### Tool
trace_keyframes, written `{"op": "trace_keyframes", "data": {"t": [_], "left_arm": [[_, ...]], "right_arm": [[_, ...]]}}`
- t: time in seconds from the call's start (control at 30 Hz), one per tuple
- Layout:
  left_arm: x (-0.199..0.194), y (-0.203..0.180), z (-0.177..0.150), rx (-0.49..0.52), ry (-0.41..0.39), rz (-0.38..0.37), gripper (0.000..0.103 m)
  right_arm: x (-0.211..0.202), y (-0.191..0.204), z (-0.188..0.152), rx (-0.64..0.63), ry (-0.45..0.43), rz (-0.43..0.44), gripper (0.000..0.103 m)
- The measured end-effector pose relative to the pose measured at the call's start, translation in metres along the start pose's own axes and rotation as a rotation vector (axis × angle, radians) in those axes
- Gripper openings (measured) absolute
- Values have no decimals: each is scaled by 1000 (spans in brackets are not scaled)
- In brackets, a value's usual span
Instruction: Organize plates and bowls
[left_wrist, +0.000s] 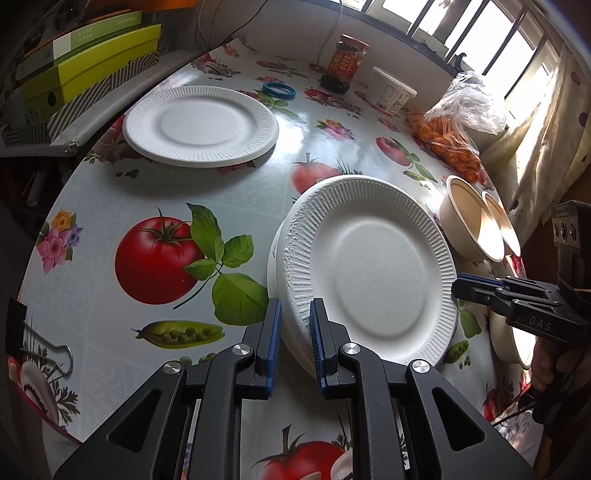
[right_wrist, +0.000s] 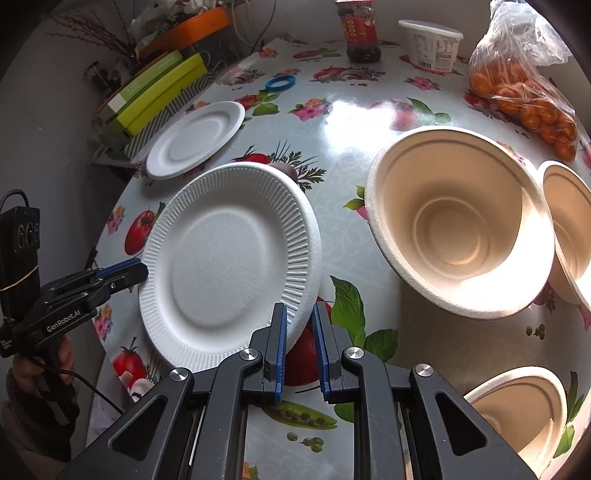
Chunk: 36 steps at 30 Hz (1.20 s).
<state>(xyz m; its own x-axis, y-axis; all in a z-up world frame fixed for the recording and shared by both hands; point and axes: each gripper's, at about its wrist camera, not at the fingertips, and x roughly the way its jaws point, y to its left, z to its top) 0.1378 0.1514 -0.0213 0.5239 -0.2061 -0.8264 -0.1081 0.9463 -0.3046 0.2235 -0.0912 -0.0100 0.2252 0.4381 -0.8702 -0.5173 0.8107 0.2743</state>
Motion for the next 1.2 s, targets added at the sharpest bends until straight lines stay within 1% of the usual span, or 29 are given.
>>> {"op": "trace_keyframes", "data": {"t": [0.6,0.7,0.87,0.97,1.03,1.2], "left_arm": [[3,1,1,-7,11,2,17],[3,2,1,-8,10,1,17],[2,2,1,-8,5,1,17],[0,2,1,-4,0,4,19],[-1,3,2,-5,-4,0,23],[-7,8,3,-17,-19,-6,27]], "right_arm": [[3,-2,2,3,8,-6,17],[3,-1,2,7,8,-3,19],[2,3,1,8,0,-1,32],[1,3,1,12,-8,-8,34],[-1,3,1,17,-11,-8,35],[-10,4,3,9,-34,-17,37]]}}
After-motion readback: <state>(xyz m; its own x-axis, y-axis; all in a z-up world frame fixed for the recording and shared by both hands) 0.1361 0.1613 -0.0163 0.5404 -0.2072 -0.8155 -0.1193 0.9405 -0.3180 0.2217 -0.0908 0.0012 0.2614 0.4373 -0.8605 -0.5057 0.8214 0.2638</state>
